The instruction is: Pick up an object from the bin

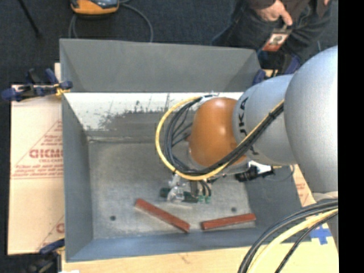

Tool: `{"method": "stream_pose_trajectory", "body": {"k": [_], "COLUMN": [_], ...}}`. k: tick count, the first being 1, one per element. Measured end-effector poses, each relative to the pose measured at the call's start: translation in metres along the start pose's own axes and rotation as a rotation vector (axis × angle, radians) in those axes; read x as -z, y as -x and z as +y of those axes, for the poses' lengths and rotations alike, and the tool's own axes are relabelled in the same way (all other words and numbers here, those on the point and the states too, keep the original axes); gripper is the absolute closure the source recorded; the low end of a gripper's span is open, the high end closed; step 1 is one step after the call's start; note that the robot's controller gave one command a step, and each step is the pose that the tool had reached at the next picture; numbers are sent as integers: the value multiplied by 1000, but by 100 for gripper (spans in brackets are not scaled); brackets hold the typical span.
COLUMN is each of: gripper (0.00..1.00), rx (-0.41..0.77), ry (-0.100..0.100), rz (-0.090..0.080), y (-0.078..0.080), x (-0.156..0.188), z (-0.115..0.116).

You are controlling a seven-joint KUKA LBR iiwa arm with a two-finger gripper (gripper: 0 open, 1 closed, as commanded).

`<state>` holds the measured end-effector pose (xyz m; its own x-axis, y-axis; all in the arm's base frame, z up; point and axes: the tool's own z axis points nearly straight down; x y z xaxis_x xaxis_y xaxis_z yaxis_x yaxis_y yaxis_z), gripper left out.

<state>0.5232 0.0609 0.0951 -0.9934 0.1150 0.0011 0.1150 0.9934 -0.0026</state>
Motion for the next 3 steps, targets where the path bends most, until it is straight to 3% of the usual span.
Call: {"method": "stream_pose_trajectory", "body": {"k": [3], "gripper": [100], "rx": [1], "ry": [4], "rz": [-8], "y": [2], "x": [37], "z": [0]}}
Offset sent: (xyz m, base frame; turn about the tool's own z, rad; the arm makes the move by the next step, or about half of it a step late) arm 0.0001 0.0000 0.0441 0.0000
